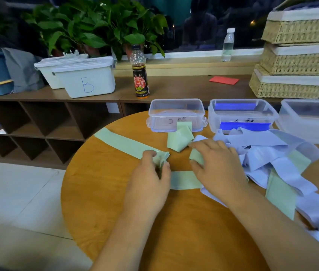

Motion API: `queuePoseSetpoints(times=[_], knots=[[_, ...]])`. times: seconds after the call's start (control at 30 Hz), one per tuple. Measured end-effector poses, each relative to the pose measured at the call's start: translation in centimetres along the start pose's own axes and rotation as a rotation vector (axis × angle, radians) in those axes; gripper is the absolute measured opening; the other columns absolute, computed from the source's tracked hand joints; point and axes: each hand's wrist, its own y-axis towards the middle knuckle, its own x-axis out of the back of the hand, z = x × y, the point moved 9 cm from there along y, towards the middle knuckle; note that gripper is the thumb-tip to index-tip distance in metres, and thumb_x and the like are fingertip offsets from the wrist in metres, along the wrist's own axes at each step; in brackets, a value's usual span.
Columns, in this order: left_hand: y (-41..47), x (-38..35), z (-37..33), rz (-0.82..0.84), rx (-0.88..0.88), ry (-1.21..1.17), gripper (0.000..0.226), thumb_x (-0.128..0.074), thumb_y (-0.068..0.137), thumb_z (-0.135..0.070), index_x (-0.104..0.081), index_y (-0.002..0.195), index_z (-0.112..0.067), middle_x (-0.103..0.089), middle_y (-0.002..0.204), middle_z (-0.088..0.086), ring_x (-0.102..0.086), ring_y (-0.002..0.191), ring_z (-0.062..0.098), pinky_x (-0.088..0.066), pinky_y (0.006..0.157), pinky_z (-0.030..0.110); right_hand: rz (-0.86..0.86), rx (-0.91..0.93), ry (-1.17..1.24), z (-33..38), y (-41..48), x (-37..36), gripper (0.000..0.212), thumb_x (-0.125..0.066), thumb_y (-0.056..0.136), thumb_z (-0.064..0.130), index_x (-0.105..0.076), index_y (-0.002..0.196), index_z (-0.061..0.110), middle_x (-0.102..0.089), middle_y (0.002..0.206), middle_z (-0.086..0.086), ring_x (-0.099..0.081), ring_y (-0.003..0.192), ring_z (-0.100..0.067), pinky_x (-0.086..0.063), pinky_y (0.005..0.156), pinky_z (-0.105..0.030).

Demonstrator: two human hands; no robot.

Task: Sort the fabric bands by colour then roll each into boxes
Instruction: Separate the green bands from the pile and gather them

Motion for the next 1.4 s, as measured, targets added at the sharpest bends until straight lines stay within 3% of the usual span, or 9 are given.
queuePoseSetpoints(times=[0.2, 0.4, 0.6, 0.67, 0.8, 0.93, 1.1, 1.23, 1.4], knots=[[-0.2, 1.9, 1.6, 0.006, 0.124, -0.166, 0.029, -0.035, 0.113, -0.044, -0.050, 0.138, -0.040, -0.064, 0.090, -0.010, -0.063, 0.076, 0.009, -0.038, 0.055, 0.023, -0.142, -0.028, 0.389, 0.2, -0.5, 2.9, 0.045, -0.057, 0.100, 0.046, -0.051, 0.145, 0.046, -0.054, 0.138, 0.018, -0.053, 0.125, -0.012, -0.046, 0.105, -0.045], [-0.4, 2.5, 1.0, -0.024, 0.089, -0.283, 0.013, -0.056, 0.108, -0.034, -0.056, 0.117, -0.043, -0.063, 0.101, -0.016, -0.064, 0.071, 0.005, -0.043, 0.048, 0.014, -0.176, 0.012, 0.574, 1.3, -1.1, 3.8, 0.036, -0.062, 0.100, 0.048, -0.059, 0.136, 0.045, -0.063, 0.125, 0.028, -0.057, 0.121, -0.002, -0.051, 0.100, -0.035], [-0.4, 3.2, -1.5, -0.058, -0.060, -0.545, 0.018, -0.058, 0.107, -0.020, -0.067, 0.106, -0.036, -0.065, 0.102, -0.023, -0.065, 0.080, 0.013, -0.061, 0.070, 0.047, -0.096, 0.019, 0.914, 2.3, -1.3, 3.1, 0.032, -0.061, 0.106, 0.034, -0.058, 0.137, 0.043, -0.069, 0.108, 0.019, -0.070, 0.095, -0.009, -0.052, 0.074, -0.015], [-0.4, 3.0, -1.6, -0.031, -0.065, -0.565, 0.020, -0.060, 0.106, -0.019, -0.071, 0.101, -0.035, -0.067, 0.104, -0.023, -0.067, 0.088, 0.009, -0.060, 0.075, 0.039, -0.054, -0.041, 1.067, 2.2, -1.1, 2.6, 0.040, -0.066, 0.104, 0.028, -0.057, 0.139, 0.045, -0.066, 0.113, 0.018, -0.073, 0.089, -0.012, -0.055, 0.076, -0.021], [-1.1, 2.5, -2.9, 0.062, -0.157, -0.442, 0.028, -0.070, 0.099, -0.029, -0.065, 0.123, -0.043, -0.059, 0.123, -0.027, -0.058, 0.109, -0.006, -0.050, 0.080, 0.013, 0.072, -0.036, 1.128, 2.9, -0.8, 1.3, 0.051, -0.078, 0.096, 0.016, -0.059, 0.134, 0.042, -0.069, 0.118, 0.010, -0.074, 0.100, -0.016, -0.059, 0.087, -0.037], [-1.0, 2.0, -3.3, 0.018, -0.224, -0.279, 0.034, -0.073, 0.095, -0.041, -0.063, 0.128, -0.041, -0.056, 0.121, -0.027, -0.059, 0.109, 0.001, -0.047, 0.079, 0.015, 0.140, -0.024, 1.128, 3.4, -1.0, 0.8, 0.036, -0.079, 0.095, 0.022, -0.063, 0.123, 0.038, -0.076, 0.115, 0.003, -0.072, 0.108, -0.021, -0.059, 0.096, -0.052], [0.0, 2.3, -1.2, -0.023, -0.027, -0.254, 0.031, -0.073, 0.094, -0.052, -0.062, 0.122, -0.044, -0.053, 0.117, -0.029, -0.053, 0.103, -0.005, -0.040, 0.074, 0.010, -0.010, -0.047, 1.281, 2.3, -0.8, 2.0, 0.020, -0.077, 0.096, 0.021, -0.070, 0.112, 0.030, -0.074, 0.109, -0.007, -0.072, 0.099, -0.021, -0.060, 0.089, -0.047], [0.3, 2.3, 0.1, -0.032, 0.064, -0.266, 0.031, -0.057, 0.102, -0.060, -0.068, 0.121, -0.039, -0.060, 0.114, -0.019, -0.059, 0.099, 0.001, -0.046, 0.071, 0.020, -0.048, -0.080, 1.547, 1.9, -0.6, 2.8, 0.018, -0.072, 0.094, 0.027, -0.067, 0.110, 0.023, -0.075, 0.098, -0.010, -0.071, 0.090, -0.027, -0.057, 0.087, -0.044], [-0.1, 1.9, 0.8, 0.004, 0.207, -0.564, 0.049, -0.036, 0.104, -0.070, -0.073, 0.114, -0.040, -0.074, 0.106, -0.015, -0.068, 0.101, 0.006, -0.063, 0.085, 0.040, 0.054, -0.111, 1.493, 2.1, -0.8, 1.9, 0.019, -0.073, 0.087, 0.031, -0.068, 0.103, 0.022, -0.072, 0.094, -0.001, -0.071, 0.078, -0.021, -0.057, 0.076, -0.037]])
